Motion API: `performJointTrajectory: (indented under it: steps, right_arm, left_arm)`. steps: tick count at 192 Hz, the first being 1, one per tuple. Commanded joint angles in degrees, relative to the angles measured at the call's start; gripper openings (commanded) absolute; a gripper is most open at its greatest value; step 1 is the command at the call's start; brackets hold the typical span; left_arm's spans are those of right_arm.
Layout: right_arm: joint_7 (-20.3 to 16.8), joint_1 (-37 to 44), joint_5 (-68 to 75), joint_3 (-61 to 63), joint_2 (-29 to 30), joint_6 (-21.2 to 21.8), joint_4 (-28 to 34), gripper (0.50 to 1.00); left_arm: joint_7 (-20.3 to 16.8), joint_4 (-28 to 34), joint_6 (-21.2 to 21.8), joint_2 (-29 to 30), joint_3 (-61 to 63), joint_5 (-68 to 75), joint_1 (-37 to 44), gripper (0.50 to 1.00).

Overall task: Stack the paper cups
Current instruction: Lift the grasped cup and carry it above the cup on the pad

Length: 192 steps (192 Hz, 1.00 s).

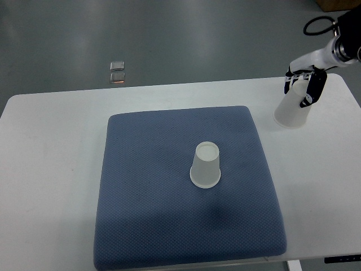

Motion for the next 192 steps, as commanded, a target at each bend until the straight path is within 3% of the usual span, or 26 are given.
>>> performJointTrajectory:
  steps: [1, 27, 54, 107, 162, 192]
  right_arm:
    - [0.0, 8.1, 0.1, 0.2, 0.0, 6.2, 0.2, 0.635]
    - [0.1, 15.1, 0.2, 0.5, 0.3, 11.7, 0.7, 0.637]
    - [0.1, 16.9, 0.2, 0.7, 1.0, 12.5, 1.8, 0.639]
    - [0.1, 17.3, 5.7, 4.3, 6.7, 11.7, 2.2, 0.646]
    - [0.1, 17.2, 15.7, 9.0, 20.0, 9.6, 2.1, 0.648]
    - [0.1, 16.6, 16.7, 10.5, 23.4, 9.2, 2.2, 0.648]
  left_arm:
    - [0.0, 0.1, 0.0, 0.0, -0.1, 0.0, 0.0, 1.000]
    - [0.0, 0.1, 0.0, 0.0, -0.1, 0.0, 0.0, 1.000]
    - [0.0, 0.1, 0.0, 0.0, -0.1, 0.0, 0.0, 1.000]
    - [0.0, 0.1, 0.0, 0.0, -0.3, 0.0, 0.0, 1.000]
    - [0.0, 0.2, 0.1, 0.0, -0.4, 0.0, 0.0, 1.000]
    - [0.0, 0.3, 0.1, 0.0, -0.5, -0.1, 0.3, 1.000]
